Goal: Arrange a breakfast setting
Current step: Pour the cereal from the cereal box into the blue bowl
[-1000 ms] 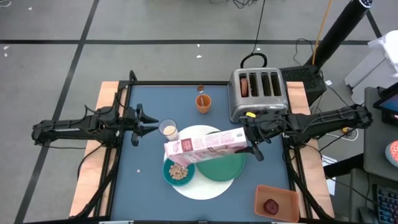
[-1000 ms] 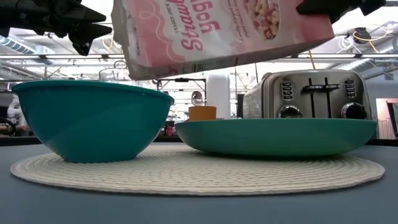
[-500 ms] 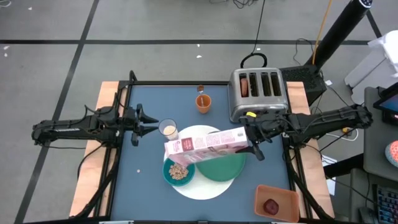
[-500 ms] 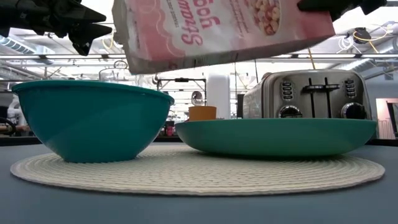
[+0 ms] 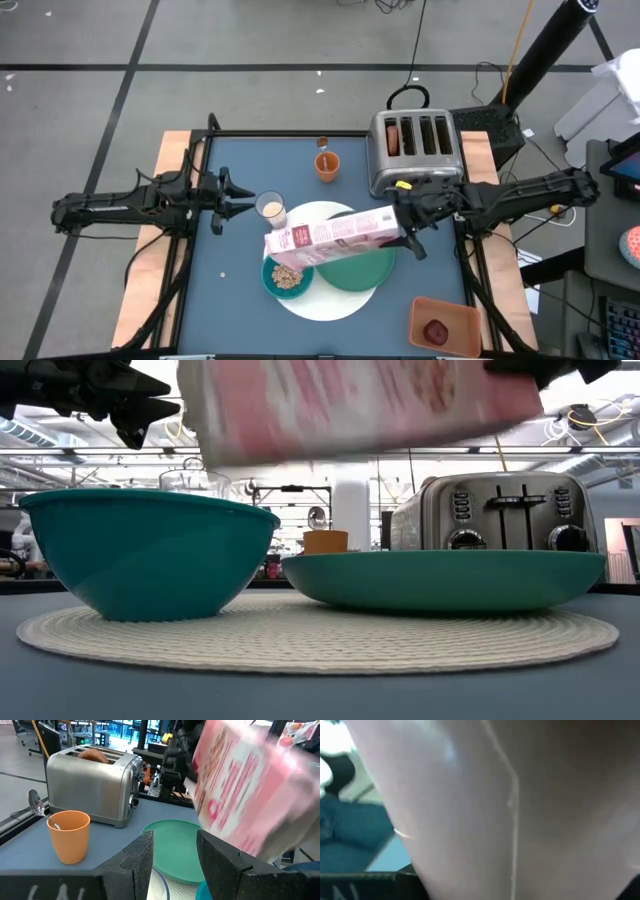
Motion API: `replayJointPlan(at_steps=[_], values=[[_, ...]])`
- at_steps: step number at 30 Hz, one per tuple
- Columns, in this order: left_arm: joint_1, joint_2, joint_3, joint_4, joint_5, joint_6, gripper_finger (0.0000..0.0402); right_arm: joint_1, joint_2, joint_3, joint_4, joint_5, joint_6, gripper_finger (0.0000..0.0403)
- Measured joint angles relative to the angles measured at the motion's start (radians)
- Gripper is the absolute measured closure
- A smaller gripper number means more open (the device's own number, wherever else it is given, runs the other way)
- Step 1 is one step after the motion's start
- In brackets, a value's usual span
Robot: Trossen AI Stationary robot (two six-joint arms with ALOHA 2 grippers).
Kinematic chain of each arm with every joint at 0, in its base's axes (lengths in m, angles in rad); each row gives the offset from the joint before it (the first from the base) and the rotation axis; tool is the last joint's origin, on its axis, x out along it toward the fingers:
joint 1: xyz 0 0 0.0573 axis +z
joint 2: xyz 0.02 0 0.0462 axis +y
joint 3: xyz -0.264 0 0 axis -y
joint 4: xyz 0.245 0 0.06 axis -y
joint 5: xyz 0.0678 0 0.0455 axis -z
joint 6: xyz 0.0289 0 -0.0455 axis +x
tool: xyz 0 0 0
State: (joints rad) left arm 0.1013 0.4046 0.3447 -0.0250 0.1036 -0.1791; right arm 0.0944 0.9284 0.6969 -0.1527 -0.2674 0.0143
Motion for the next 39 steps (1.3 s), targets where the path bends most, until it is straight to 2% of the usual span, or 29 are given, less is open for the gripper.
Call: replayJointPlan(at_steps=[6, 12, 17, 25, 30, 35, 39], values=[[0.0, 0.0, 0.0, 0.0, 0.0, 0.0, 0.0245, 0.0, 0.001, 0.001, 0.055, 0.002, 0.0, 0.019], [0.0, 0.0, 0.0, 0.0, 0.0, 0.0, 0.0245, 0.0, 0.004, -0.002, -0.024, 0.009, 0.001, 0.019], [0.0, 0.0, 0.0, 0.0, 0.0, 0.0, 0.0245, 0.0, 0.002, -0.001, 0.054, 0.004, -0.009, 0.019], [0.0, 0.0, 0.0, 0.0, 0.0, -0.001, 0.0245, 0.0, 0.003, -0.001, 0.001, 0.005, 0.006, 0.019], [0.0, 0.0, 0.0, 0.0, 0.0, -0.001, 0.0245, 0.0, 0.002, -0.001, 0.057, 0.004, -0.013, 0.019], [0.0, 0.0, 0.0, 0.0, 0.0, -0.001, 0.0245, 0.0, 0.009, -0.003, -0.011, 0.005, -0.018, 0.019], [0.0, 0.0, 0.0, 0.0, 0.0, -0.003, 0.0245, 0.0, 0.007, -0.001, 0.044, 0.008, -0.025, 0.019]])
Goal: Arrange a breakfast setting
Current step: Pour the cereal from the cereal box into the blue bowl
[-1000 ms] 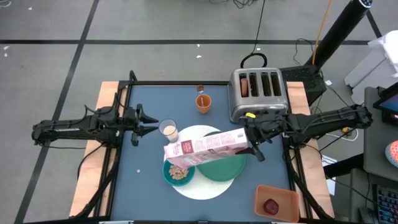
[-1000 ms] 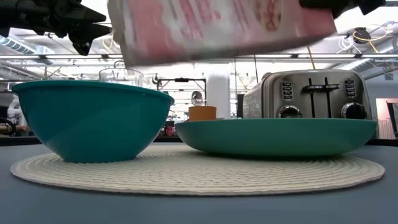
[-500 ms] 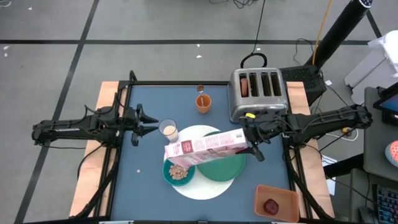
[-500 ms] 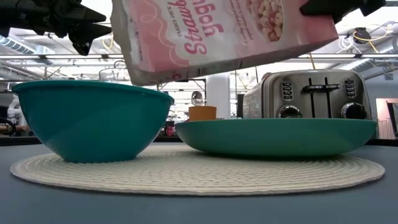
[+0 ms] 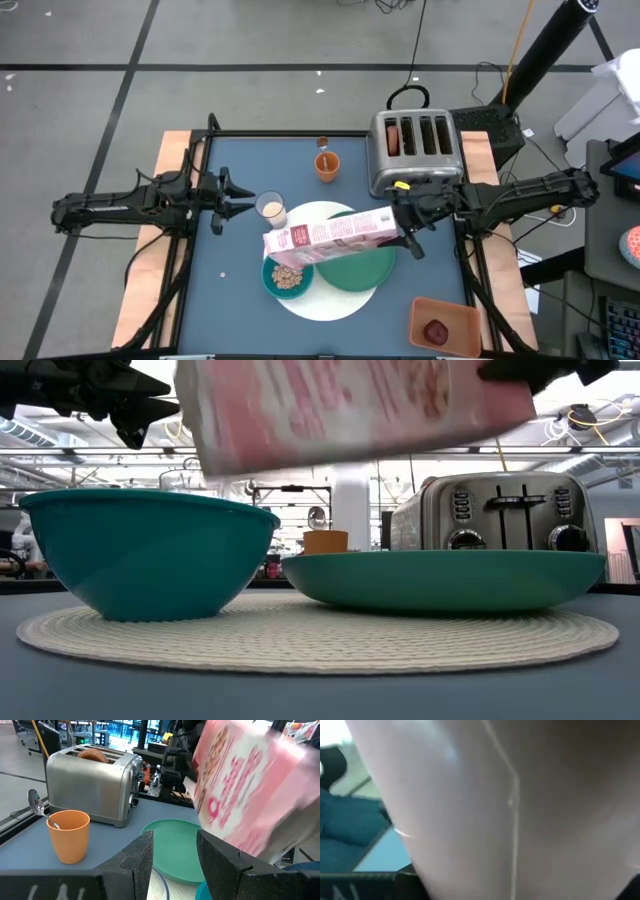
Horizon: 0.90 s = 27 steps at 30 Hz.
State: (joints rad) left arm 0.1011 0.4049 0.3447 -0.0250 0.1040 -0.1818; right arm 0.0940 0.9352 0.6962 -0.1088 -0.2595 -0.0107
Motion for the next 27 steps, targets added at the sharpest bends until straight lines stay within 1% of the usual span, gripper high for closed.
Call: replayJointPlan(at_steps=[5, 9, 19, 27], values=[[0.0, 0.0, 0.0, 0.0, 0.0, 0.0, 0.0245, 0.001, 0.001, -0.002, -0.056, -0.002, 0.01, 0.019], [0.0, 0.0, 0.0, 0.0, 0.0, 0.0, 0.0245, 0.0, -0.001, 0.0, -0.027, -0.001, 0.0, 0.019], [0.0, 0.0, 0.0, 0.0, 0.0, 0.002, 0.0245, 0.0, 0.0, -0.001, -0.035, -0.001, -0.001, 0.019], [0.0, 0.0, 0.0, 0.0, 0.0, 0.002, 0.0245, 0.0, -0.005, -0.001, 0.057, -0.004, -0.003, 0.019]])
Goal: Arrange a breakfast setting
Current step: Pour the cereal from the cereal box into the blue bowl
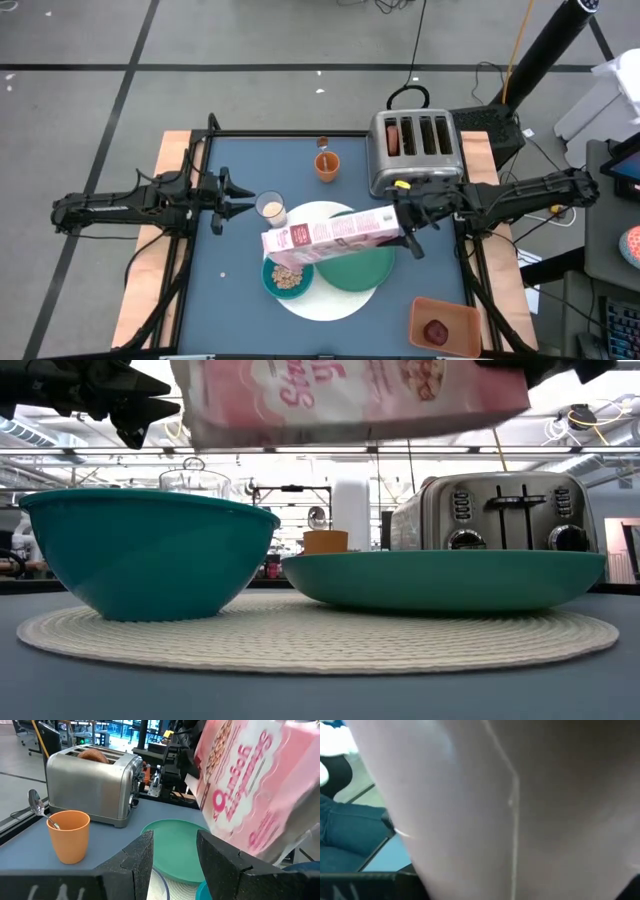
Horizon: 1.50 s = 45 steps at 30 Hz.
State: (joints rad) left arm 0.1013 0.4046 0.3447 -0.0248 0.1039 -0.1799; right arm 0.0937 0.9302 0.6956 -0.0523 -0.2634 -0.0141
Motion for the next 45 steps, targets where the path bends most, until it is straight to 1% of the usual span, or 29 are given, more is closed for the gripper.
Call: replayJointPlan(at_steps=[9, 11, 14, 17, 20, 24, 28, 33, 36, 42, 45], values=[[0.0, 0.0, 0.0, 0.018, 0.0, 0.0, 0.0245, -0.001, 0.0, 0.0, 0.231, 0.016, -0.066, 0.019], [0.0, 0.001, 0.0, 0.037, 0.0, 0.0, 0.0245, 0.0, 0.0, 0.0, 0.287, 0.053, -0.082, 0.019], [0.0, 0.001, 0.0, 0.07, 0.0, -0.006, 0.0245, -0.002, 0.0, 0.0, 0.356, 0.136, -0.101, 0.019], [0.0, 0.001, 0.0, 0.1, 0.0, -0.006, 0.0245, -0.003, 0.0, 0.0, 0.412, 0.187, -0.111, 0.019], [0.0, 0.001, 0.0, 0.134, 0.0, 0.006, 0.0245, -0.003, 0.0, 0.0, 0.443, 0.212, -0.111, 0.019], [0.0, 0.001, 0.0, 0.166, -0.001, 0.06, 0.0244, -0.012, 0.0, 0.0, 0.458, 0.225, -0.111, 0.019], [0.0, 0.001, 0.0, 0.173, -0.001, 0.119, 0.0244, -0.025, 0.0, 0.0, 0.482, 0.261, -0.111, 0.019], [0.0, 0.021, 0.0, 0.189, -0.001, 0.135, 0.0243, -0.039, 0.0, 0.0, 0.498, 0.266, -0.111, 0.019], [0.0, 0.049, 0.0, 0.192, 0.0, 0.146, 0.0223, -0.042, 0.001, 0.0, 0.496, 0.263, -0.111, 0.019], [-0.008, 0.124, 0.0, 0.23, 0.02, 0.164, 0.0137, -0.042, 0.001, 0.0, 0.497, 0.263, -0.107, 0.019], [-0.013, 0.17, 0.0, 0.316, 0.026, 0.162, 0.0111, -0.042, 0.002, 0.0, 0.497, 0.263, -0.108, 0.019]])
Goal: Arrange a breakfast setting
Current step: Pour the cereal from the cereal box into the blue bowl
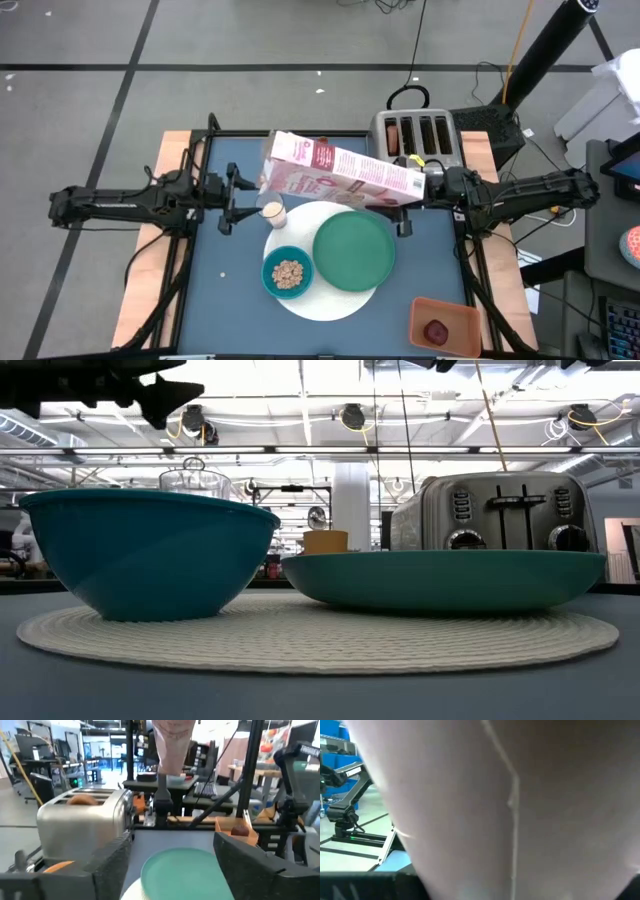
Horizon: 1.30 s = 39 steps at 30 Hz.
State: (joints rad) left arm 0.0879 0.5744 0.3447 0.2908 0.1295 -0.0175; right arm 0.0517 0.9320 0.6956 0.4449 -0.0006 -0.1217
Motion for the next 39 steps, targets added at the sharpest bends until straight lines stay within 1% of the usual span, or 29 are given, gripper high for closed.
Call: replayJointPlan(at_steps=[4, 8, 12, 16, 21, 32, 34, 36, 39], values=[[0.0, 0.072, 0.0, 0.163, 0.0, -0.004, 0.0101, 0.0, 0.023, 0.0, 0.022, 0.0, -0.001, 0.019], [0.0, 0.151, 0.0, 0.313, -0.008, 0.033, 0.0101, 0.0, 0.071, 0.0, 0.104, 0.0, -0.035, 0.019], [0.0, 0.218, 0.0, 0.411, -0.05, 0.042, 0.0101, 0.0, 0.12, 0.0, 0.222, 0.0, -0.083, 0.019], [0.002, 0.268, 0.0, 0.488, -0.082, 0.041, 0.0101, 0.0, 0.159, 0.0, 0.325, 0.0, -0.107, 0.019], [0.002, 0.328, 0.0, 0.558, -0.082, 0.036, 0.0101, 0.0, 0.211, 0.0, 0.379, 0.0, -0.108, 0.019], [0.002, 0.462, 0.001, 0.769, -0.087, 0.035, 0.01, -0.019, 0.349, 0.0, 0.597, -0.003, -0.112, 0.019], [0.002, 0.481, 0.004, 0.786, -0.087, 0.035, 0.0099, -0.021, 0.369, 0.0, 0.63, -0.003, -0.11, 0.019], [0.002, 0.498, 0.013, 0.785, -0.088, 0.031, 0.0093, -0.024, 0.388, 0.0, 0.649, -0.004, -0.107, 0.019], [0.002, 0.528, 0.04, 0.785, -0.089, 0.023, 0.0066, -0.028, 0.407, 0.0, 0.657, -0.027, -0.103, 0.019]])
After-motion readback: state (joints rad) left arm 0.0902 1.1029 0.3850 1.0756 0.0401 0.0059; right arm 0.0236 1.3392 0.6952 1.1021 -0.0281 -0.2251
